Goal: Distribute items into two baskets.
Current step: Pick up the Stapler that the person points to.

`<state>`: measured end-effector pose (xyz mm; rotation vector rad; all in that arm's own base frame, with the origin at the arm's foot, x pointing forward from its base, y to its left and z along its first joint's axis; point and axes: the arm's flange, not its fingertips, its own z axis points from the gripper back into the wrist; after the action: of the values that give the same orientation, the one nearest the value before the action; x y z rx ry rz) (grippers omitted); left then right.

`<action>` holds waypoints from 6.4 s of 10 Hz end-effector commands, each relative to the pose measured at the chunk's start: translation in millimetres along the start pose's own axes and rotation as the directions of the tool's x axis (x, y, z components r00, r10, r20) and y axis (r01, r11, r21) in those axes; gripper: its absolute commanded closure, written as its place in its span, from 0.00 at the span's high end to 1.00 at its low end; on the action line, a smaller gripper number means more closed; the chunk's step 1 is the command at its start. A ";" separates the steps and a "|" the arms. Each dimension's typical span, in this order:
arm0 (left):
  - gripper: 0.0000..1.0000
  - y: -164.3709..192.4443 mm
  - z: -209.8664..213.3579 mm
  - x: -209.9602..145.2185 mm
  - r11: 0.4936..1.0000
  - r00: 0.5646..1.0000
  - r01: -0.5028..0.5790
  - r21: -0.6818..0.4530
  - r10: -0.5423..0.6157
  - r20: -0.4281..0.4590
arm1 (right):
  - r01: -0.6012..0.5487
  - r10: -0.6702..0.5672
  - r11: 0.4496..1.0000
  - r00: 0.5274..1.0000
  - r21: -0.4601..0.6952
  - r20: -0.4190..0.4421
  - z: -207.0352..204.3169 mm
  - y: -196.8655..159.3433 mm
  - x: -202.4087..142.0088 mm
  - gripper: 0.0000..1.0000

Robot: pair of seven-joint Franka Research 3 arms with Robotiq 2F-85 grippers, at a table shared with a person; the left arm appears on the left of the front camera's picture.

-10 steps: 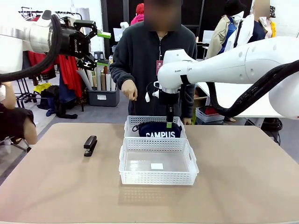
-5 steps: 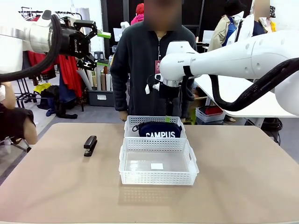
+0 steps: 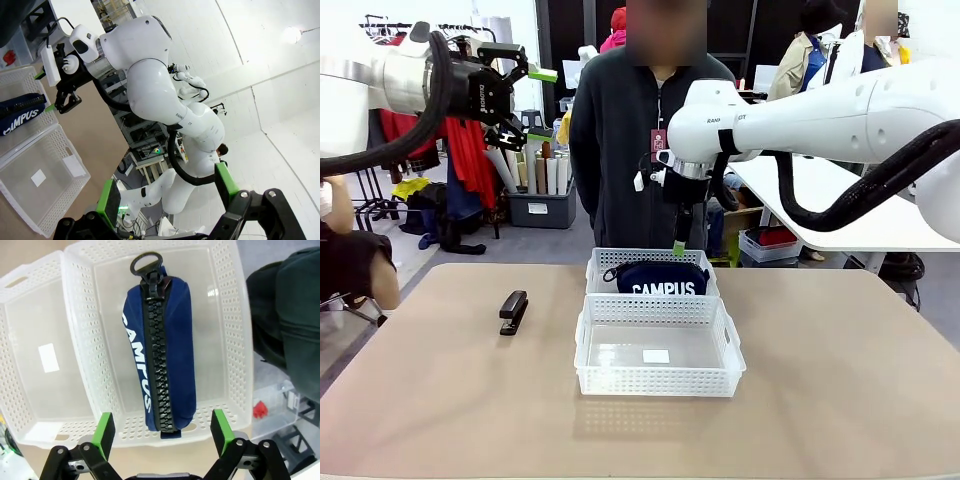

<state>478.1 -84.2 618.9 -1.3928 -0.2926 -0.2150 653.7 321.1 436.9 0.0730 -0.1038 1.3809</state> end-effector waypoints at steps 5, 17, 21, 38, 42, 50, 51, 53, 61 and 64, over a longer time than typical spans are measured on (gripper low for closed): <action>1.00 -2.4 0.8 -0.2 1.000 1.000 -0.007 -0.005 0.007 0.000 | -0.001 0.001 1.000 1.000 0.003 -0.004 -3.0 -0.1 0.0 1.00; 1.00 -2.4 0.8 -0.2 1.000 1.000 -0.007 -0.005 0.007 0.000 | 0.564 -0.633 0.757 0.758 0.331 0.156 185.0 76.9 -112.2 1.00; 1.00 -2.4 0.8 -0.2 1.000 1.000 -0.007 -0.005 0.007 0.000 | 0.704 -0.779 0.627 0.561 0.333 0.279 193.7 67.8 -148.8 1.00; 1.00 -2.4 0.8 -0.2 1.000 1.000 -0.007 -0.005 0.007 0.000 | 0.422 -0.999 -0.047 -0.027 0.905 -0.040 237.1 31.8 -241.0 1.00; 1.00 -2.4 0.8 -0.2 1.000 1.000 -0.007 -0.005 0.007 0.000 | 0.379 -0.997 0.039 0.073 0.925 0.012 217.0 45.9 -272.4 1.00; 1.00 -2.4 0.8 -0.2 1.000 1.000 -0.007 -0.005 0.007 0.000 | 0.276 -0.996 0.090 0.044 0.957 0.080 196.2 57.0 -285.0 1.00; 1.00 -2.4 0.8 -0.2 1.000 1.000 -0.007 -0.005 0.007 0.000 | 0.308 -0.992 0.128 0.046 0.943 0.119 198.1 58.3 -285.4 1.00; 1.00 -2.4 0.8 -0.2 1.000 1.000 -0.007 -0.005 0.007 0.000 | 0.312 -0.997 0.062 0.068 0.948 0.043 197.4 51.0 -282.5 1.00; 1.00 -2.4 0.8 -0.2 1.000 1.000 -0.007 -0.005 0.007 0.000 | 0.312 -0.997 0.062 0.068 0.948 0.043 197.4 51.0 -282.5 1.00; 1.00 -2.4 0.8 -0.2 1.000 1.000 -0.007 -0.005 0.007 0.000 | 0.312 -0.997 0.062 0.068 0.948 0.043 197.4 51.0 -282.5 1.00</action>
<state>478.4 -83.4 618.7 -1.3923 -0.2934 -0.2134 546.6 31.5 597.6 1.3545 -0.1444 -0.0648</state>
